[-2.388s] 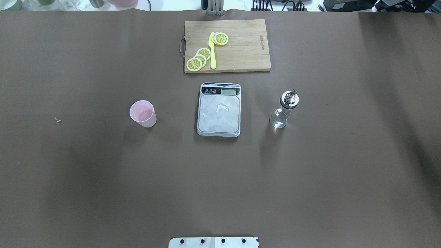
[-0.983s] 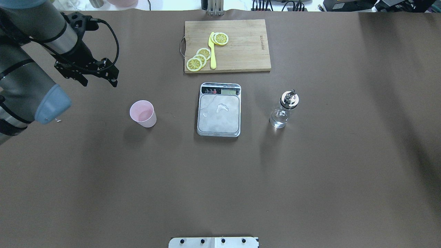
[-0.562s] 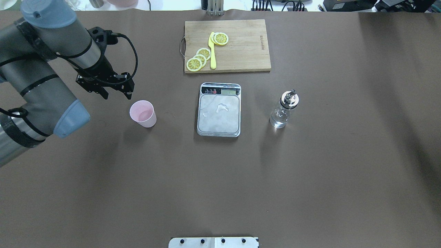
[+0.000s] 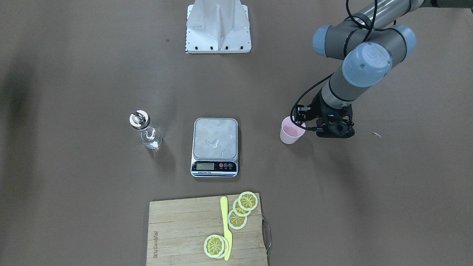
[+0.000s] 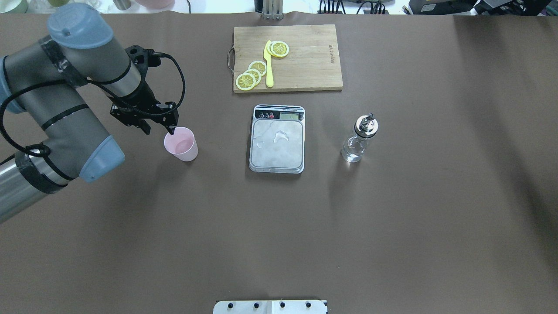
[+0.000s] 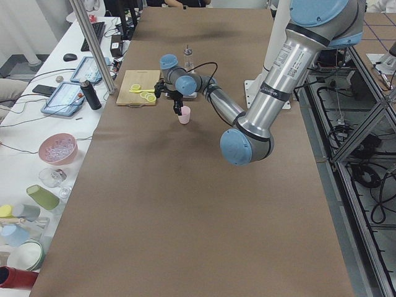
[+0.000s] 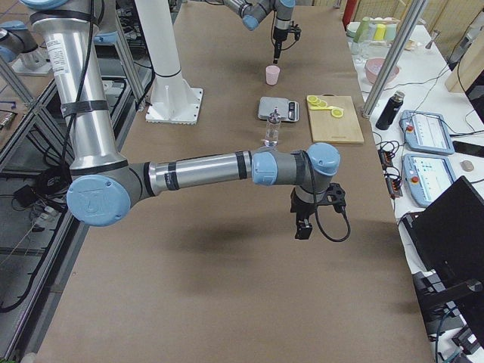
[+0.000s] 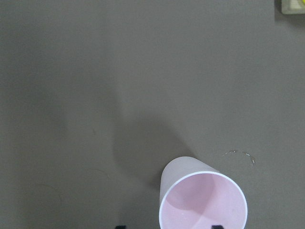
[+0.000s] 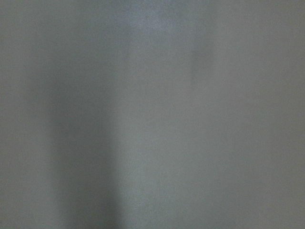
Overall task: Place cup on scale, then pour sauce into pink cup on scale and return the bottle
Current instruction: 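Move the left gripper down over the pink cup, then close the left gripper on the pink cup's rim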
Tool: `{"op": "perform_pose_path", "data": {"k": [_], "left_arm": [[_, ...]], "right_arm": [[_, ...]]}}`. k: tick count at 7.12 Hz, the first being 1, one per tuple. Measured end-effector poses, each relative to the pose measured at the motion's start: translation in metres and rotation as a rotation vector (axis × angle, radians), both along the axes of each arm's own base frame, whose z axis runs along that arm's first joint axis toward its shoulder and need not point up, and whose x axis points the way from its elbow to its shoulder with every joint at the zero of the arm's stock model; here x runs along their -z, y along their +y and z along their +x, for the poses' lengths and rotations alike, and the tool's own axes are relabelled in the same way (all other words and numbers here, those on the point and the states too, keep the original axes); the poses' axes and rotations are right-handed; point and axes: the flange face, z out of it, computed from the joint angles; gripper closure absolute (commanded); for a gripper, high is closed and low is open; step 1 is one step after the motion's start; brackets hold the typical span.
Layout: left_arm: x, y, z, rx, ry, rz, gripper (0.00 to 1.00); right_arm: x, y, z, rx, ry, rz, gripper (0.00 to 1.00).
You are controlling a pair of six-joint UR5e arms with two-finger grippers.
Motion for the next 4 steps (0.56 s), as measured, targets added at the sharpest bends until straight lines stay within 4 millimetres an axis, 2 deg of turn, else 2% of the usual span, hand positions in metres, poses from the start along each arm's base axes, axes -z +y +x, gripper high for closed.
{"op": "perform_pose_path", "data": {"k": [4], "left_arm": [[-0.012,0.003,0.014,-0.015,0.007,0.003,0.45]], "right_arm": [[0.001,0.000,0.001,-0.001,0.000,0.001,0.00]]}}
